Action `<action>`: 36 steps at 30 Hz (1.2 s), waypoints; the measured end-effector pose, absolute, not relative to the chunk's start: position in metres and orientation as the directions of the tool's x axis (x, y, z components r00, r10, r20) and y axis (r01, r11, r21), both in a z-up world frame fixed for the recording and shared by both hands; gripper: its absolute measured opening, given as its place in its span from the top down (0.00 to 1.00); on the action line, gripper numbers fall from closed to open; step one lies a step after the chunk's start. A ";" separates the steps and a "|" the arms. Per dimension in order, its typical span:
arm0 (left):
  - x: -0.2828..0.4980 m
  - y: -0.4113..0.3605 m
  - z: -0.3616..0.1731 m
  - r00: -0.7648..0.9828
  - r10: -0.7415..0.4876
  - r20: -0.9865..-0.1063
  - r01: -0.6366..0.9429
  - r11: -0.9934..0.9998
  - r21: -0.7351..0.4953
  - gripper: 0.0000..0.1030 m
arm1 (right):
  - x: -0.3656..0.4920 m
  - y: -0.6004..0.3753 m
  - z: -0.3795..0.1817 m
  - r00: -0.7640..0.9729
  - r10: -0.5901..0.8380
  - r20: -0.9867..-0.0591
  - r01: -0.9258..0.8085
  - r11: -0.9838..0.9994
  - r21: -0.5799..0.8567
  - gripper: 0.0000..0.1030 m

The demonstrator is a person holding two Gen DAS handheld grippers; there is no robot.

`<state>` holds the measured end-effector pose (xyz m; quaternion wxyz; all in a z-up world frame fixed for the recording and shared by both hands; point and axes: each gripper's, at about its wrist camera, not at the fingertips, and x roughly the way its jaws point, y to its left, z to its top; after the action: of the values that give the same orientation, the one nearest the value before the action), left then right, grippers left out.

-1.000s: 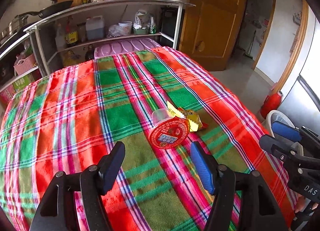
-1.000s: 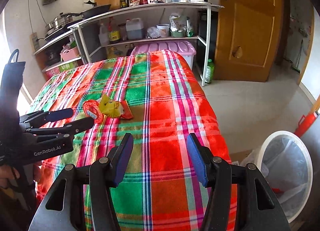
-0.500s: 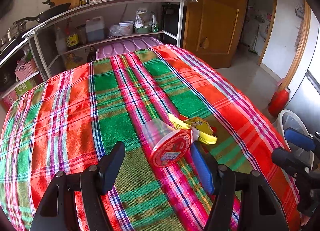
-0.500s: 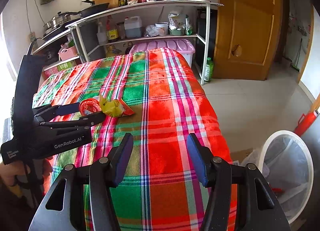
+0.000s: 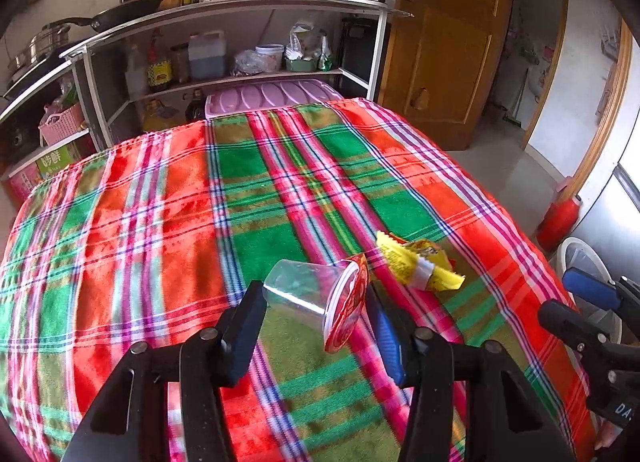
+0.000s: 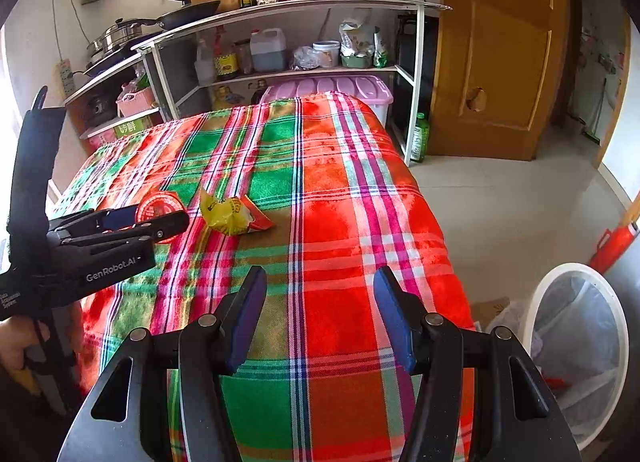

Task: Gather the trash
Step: 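Grasp the clear plastic cup with red lid using the left tool, then grasp the yellow snack packet with the right tool while the left tool holds the cup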

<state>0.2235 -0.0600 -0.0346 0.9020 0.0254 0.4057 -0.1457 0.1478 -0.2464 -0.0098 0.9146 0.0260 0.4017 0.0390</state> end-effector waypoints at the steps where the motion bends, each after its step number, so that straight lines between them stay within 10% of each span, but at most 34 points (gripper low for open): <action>1: 0.222 -0.055 -0.034 0.632 -0.238 -0.738 0.277 0.958 -0.072 0.50 | 0.149 -0.245 -0.010 0.673 0.095 -0.733 -0.053 0.995 0.080 0.45; 36: 0.222 -0.010 -0.046 0.606 -0.240 -0.759 0.202 0.969 -0.145 0.52 | 0.225 -0.179 -0.037 0.585 0.222 -0.780 -0.211 0.970 0.117 0.45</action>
<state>0.2220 -0.0097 -0.0460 0.8958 -0.0222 0.4265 -0.1233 0.2252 -0.1790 -0.0370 0.8901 0.0059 0.4391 0.1217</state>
